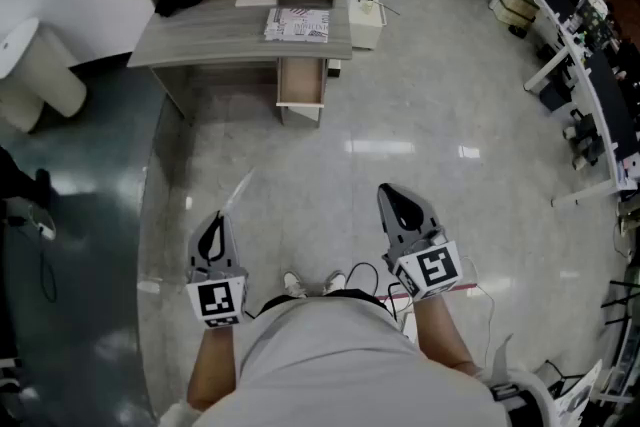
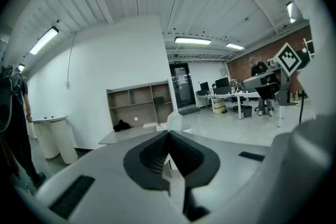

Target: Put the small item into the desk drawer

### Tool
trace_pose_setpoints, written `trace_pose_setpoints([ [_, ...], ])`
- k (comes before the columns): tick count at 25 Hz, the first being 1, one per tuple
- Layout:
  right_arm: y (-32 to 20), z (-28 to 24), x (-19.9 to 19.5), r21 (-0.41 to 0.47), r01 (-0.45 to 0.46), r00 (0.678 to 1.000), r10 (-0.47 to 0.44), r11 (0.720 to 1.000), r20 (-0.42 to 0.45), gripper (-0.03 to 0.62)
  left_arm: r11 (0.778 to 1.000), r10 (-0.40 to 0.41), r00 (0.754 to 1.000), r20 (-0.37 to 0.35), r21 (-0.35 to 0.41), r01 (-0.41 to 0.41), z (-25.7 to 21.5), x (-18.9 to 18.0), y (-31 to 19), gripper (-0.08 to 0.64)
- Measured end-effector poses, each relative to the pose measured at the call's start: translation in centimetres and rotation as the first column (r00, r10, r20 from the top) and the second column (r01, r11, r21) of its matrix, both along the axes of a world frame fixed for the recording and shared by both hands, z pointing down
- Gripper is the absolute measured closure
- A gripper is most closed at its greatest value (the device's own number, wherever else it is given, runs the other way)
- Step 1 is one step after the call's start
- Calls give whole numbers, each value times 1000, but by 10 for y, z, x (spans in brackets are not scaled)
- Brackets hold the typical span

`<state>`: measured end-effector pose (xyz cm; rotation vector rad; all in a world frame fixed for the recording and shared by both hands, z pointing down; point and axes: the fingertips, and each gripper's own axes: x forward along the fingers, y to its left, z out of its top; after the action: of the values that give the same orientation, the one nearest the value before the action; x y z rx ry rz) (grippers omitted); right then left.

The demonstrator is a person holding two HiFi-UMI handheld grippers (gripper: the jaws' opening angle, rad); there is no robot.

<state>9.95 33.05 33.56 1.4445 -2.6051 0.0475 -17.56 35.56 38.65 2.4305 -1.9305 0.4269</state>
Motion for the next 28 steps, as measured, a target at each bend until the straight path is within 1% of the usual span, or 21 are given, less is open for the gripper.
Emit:
trace_pose_setpoints([
  [5,-7,2,-13,-1,3,1000,-3,1000,-4,569,1000,3,1000,-6,-8,-3,4,-11,-5,541],
  [11,-10,4,-24,-20,28,999,-28,999,29,569,1000,21,1000,-16,-17,-21,11,-17,-14,541],
  [18,-10,10,-36,-37,-10,1000,9,999,-24,569,998,61,997,-38,-21,-62,22,-26,-22,541],
  [25,-3,16,-63,-49,-28,999,26,998,-45,569,997,78,996,-51,-13,-79,30,-53,-25,541],
  [28,-4,17,-66,-56,-32,998,29,998,-58,569,996,85,994,-63,-8,-85,33,-54,-30,541],
])
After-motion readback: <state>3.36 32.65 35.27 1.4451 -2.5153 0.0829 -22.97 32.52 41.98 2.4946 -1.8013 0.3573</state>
